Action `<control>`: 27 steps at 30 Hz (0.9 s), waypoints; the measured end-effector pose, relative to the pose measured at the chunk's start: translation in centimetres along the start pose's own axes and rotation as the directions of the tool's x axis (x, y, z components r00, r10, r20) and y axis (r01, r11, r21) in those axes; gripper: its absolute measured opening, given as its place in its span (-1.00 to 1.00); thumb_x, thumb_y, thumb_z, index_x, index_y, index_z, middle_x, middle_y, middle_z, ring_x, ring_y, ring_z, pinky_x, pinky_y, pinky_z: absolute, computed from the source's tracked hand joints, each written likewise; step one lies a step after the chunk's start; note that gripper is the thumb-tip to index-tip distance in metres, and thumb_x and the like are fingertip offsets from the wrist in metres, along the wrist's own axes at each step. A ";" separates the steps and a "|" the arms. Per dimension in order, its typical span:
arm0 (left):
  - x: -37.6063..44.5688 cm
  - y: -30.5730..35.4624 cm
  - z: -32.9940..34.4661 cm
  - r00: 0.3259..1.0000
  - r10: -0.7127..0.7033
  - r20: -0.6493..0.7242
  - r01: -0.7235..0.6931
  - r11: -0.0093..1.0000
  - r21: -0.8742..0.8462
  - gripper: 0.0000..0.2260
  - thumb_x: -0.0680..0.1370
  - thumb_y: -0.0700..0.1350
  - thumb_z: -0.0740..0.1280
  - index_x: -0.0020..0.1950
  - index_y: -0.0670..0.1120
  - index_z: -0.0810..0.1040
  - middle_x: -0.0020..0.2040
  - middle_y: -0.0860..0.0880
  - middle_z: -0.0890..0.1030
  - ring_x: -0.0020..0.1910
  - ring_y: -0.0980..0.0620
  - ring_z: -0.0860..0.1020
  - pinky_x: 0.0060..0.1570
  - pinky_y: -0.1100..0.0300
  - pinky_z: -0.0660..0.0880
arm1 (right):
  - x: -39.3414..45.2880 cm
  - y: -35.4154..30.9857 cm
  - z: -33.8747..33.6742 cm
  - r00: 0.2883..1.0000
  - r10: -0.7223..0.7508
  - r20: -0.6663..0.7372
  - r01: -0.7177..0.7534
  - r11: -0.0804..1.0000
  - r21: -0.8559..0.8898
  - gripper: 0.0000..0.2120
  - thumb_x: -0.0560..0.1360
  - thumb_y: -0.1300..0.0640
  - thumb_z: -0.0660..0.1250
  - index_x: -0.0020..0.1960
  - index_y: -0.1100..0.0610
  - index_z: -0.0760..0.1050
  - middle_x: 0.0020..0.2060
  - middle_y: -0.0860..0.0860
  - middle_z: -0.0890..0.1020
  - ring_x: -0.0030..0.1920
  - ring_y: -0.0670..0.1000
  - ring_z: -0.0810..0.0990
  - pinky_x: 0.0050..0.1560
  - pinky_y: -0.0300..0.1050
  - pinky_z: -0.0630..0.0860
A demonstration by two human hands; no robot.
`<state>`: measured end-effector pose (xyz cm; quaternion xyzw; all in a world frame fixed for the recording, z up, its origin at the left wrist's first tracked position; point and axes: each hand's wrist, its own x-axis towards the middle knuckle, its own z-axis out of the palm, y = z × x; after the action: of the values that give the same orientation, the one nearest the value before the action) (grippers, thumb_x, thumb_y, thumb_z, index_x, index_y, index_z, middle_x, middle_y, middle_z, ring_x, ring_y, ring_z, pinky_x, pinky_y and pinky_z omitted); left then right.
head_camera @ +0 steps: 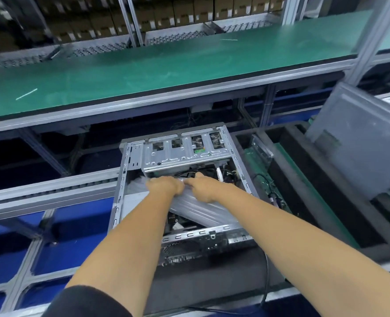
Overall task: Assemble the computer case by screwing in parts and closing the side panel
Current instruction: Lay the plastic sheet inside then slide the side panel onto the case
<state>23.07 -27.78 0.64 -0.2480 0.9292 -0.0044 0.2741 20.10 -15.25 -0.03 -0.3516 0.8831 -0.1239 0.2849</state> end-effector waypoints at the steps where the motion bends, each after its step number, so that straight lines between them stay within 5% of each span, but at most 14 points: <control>1: -0.5 0.5 -0.1 0.998 0.035 -0.055 -0.033 0.999 0.038 -0.61 0.61 -0.02 0.06 0.36 -0.13 0.43 0.37 -0.13 0.44 0.31 -0.14 0.43 0.21 0.00 0.36 | -0.2 -0.2 -0.3 1.000 -0.007 -0.010 0.007 1.000 -0.018 -0.58 0.64 0.28 0.07 0.49 0.12 0.31 0.28 0.16 0.40 0.15 0.18 0.51 0.08 -0.05 0.41; 4: -2.1 2.4 -0.8 0.961 0.179 -0.211 -0.159 0.981 0.110 -0.73 0.55 -0.14 0.19 0.22 -0.12 0.50 0.20 -0.09 0.55 0.13 -0.11 0.53 -0.07 0.07 0.41 | -0.6 -0.6 -1.9 0.998 -0.006 -0.061 0.002 0.998 -0.062 -0.89 0.57 0.33 0.19 -0.01 0.21 0.47 -0.08 0.12 0.54 -0.13 0.12 0.50 -0.14 -0.07 0.39; 8: -3.0 3.0 -1.9 0.886 0.368 -0.282 -0.390 0.921 -0.022 -0.82 0.51 -0.13 0.22 0.07 -0.11 0.52 0.06 -0.12 0.59 -0.04 -0.14 0.54 -0.17 0.09 0.43 | -1.9 0.1 -4.9 0.994 0.056 -0.089 -0.060 0.997 -0.046 -0.78 0.46 0.38 0.23 -0.34 0.21 0.39 -0.40 0.10 0.45 -0.37 0.07 0.41 -0.39 -0.14 0.31; 13: -3.2 4.0 -1.6 0.742 0.669 -0.048 -0.659 0.714 -0.235 -0.71 0.49 0.07 0.36 -0.29 -0.10 0.47 -0.32 -0.01 0.51 -0.36 0.04 0.41 -0.33 0.16 0.33 | -3.8 2.7 -8.1 0.981 0.100 -0.165 -0.087 0.993 0.084 -0.80 0.49 0.36 0.22 -0.11 0.31 0.63 -0.23 0.21 0.65 -0.30 0.08 0.57 -0.23 -0.08 0.56; 18: -3.0 5.7 -2.3 0.677 0.724 -0.133 -0.701 0.579 -0.416 -0.78 0.48 -0.02 0.38 -0.24 -0.16 0.51 -0.30 -0.06 0.53 -0.34 0.02 0.44 -0.25 0.11 0.41 | -3.6 3.1 -8.7 0.972 0.112 -0.208 -0.089 0.989 0.116 -0.75 0.52 0.39 0.18 -0.11 0.21 0.62 -0.14 0.16 0.67 -0.22 0.08 0.62 -0.23 -0.12 0.56; 23: -3.0 6.8 -0.1 0.647 0.762 -0.025 -0.759 0.640 -0.119 -0.71 0.47 0.17 0.37 -0.24 -0.03 0.46 -0.26 0.05 0.50 -0.28 0.04 0.45 -0.25 0.13 0.40 | -3.8 3.8 -8.3 0.983 0.144 -0.116 -0.126 0.980 0.152 -0.84 0.61 0.26 0.22 -0.04 0.21 0.58 -0.15 0.13 0.72 -0.32 0.00 0.67 -0.20 -0.20 0.60; 27: -2.8 8.5 0.4 0.653 0.757 -0.022 -0.755 0.654 0.047 -0.70 0.49 0.14 0.35 -0.26 -0.07 0.47 -0.27 0.00 0.53 -0.27 -0.02 0.50 -0.26 0.12 0.46 | -2.9 3.6 -8.3 0.982 0.148 -0.118 -0.128 0.978 0.164 -0.81 0.59 0.27 0.23 0.04 0.30 0.61 -0.24 0.09 0.69 -0.47 -0.16 0.61 -0.42 -0.36 0.49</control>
<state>21.43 -18.94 0.52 0.1656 0.9531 0.0896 0.2371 14.93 -10.45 6.33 -0.2573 0.9096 -0.1951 0.2614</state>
